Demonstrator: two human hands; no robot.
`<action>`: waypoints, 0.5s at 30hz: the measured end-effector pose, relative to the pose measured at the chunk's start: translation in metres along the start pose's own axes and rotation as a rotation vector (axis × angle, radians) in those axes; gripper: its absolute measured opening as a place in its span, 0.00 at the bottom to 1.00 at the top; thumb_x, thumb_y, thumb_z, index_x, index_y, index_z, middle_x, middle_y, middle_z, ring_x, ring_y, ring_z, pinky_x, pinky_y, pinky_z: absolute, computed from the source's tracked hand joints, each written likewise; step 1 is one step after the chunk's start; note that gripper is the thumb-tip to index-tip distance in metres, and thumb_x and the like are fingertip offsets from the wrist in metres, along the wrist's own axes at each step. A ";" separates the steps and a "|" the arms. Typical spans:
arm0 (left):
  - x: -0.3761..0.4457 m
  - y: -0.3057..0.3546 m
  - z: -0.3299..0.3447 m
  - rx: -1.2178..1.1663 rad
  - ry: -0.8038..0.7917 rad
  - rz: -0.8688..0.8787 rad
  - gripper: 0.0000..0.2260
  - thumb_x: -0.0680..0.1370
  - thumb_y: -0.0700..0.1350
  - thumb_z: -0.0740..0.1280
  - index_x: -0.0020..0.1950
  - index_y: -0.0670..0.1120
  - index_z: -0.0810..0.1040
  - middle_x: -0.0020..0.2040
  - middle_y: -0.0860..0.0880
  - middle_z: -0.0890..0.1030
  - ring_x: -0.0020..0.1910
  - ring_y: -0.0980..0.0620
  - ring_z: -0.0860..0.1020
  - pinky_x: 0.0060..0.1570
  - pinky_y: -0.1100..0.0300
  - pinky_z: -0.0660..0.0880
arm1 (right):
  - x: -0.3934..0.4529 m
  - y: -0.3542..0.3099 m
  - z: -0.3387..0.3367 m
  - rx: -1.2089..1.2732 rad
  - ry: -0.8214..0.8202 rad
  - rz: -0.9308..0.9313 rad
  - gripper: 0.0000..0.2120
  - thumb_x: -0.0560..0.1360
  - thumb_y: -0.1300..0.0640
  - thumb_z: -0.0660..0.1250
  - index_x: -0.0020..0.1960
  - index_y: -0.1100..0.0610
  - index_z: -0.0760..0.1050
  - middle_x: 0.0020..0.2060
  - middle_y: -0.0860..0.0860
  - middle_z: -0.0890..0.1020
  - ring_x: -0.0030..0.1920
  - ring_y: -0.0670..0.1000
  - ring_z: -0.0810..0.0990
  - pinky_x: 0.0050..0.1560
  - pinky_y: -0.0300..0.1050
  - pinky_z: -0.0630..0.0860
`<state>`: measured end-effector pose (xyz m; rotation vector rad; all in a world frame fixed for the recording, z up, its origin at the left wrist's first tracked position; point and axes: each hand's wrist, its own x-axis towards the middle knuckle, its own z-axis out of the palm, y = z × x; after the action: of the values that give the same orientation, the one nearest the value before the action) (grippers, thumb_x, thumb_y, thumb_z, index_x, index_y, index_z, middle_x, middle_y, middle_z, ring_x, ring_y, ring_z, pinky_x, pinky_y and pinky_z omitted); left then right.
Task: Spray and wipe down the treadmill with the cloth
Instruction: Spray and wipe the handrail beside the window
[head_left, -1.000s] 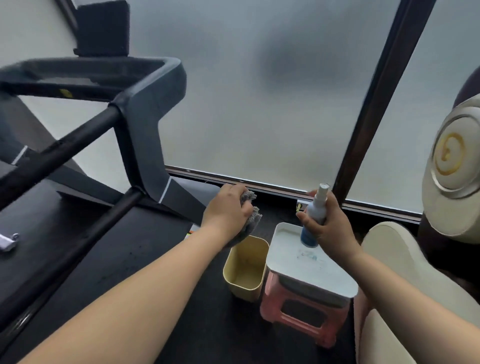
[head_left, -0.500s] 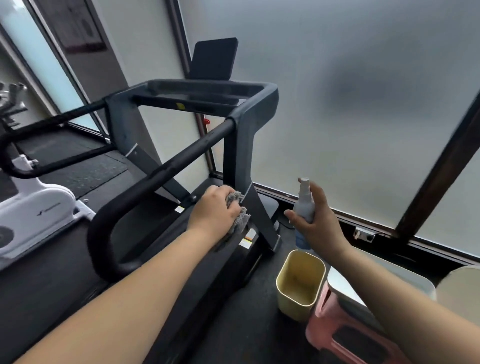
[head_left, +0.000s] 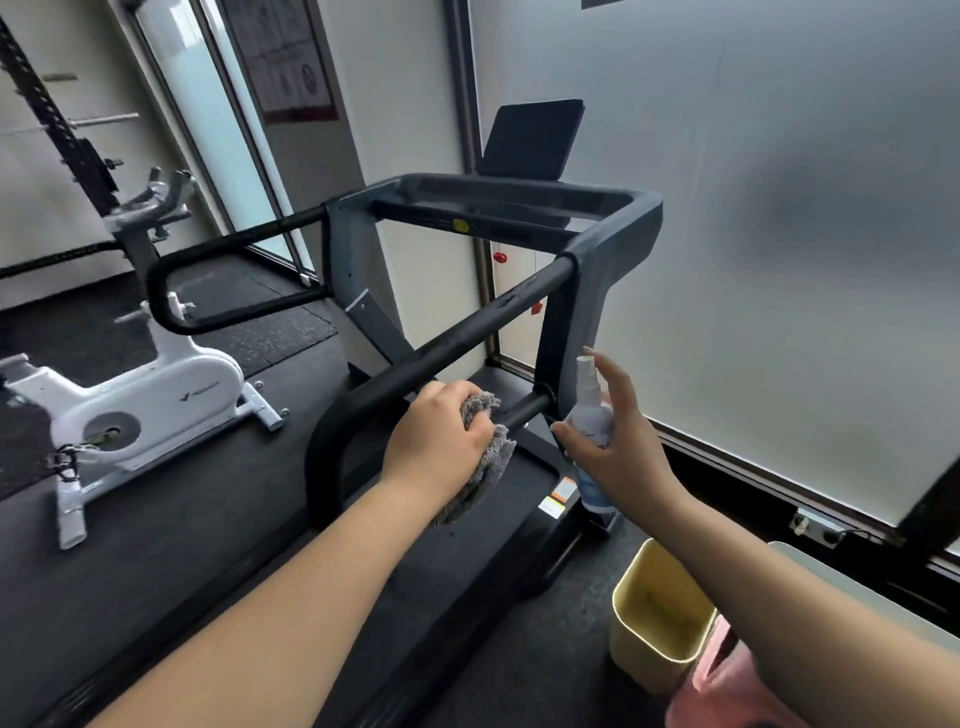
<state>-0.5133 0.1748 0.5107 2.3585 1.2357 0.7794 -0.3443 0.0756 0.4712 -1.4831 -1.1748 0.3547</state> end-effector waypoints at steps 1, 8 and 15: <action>0.001 -0.001 -0.001 -0.003 0.012 -0.008 0.10 0.77 0.49 0.64 0.57 0.51 0.77 0.53 0.52 0.74 0.45 0.51 0.76 0.48 0.57 0.74 | 0.005 0.000 0.003 -0.001 -0.015 -0.012 0.37 0.75 0.58 0.74 0.66 0.27 0.57 0.49 0.43 0.77 0.40 0.46 0.78 0.45 0.40 0.79; 0.019 0.010 0.006 0.020 0.109 -0.025 0.09 0.76 0.49 0.65 0.55 0.52 0.78 0.52 0.54 0.75 0.47 0.53 0.76 0.48 0.58 0.74 | 0.048 0.011 0.010 -0.001 -0.133 -0.042 0.38 0.75 0.58 0.74 0.72 0.31 0.56 0.54 0.42 0.75 0.40 0.44 0.79 0.40 0.34 0.76; 0.050 0.041 0.006 0.075 0.316 -0.077 0.09 0.74 0.48 0.66 0.53 0.52 0.80 0.50 0.54 0.78 0.47 0.55 0.76 0.48 0.62 0.72 | 0.103 0.016 -0.011 0.090 -0.279 -0.103 0.40 0.75 0.64 0.70 0.65 0.23 0.59 0.45 0.45 0.79 0.31 0.46 0.73 0.34 0.41 0.77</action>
<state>-0.4602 0.1935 0.5437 2.2907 1.4947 1.1317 -0.2820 0.1550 0.4994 -1.3178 -1.4309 0.5495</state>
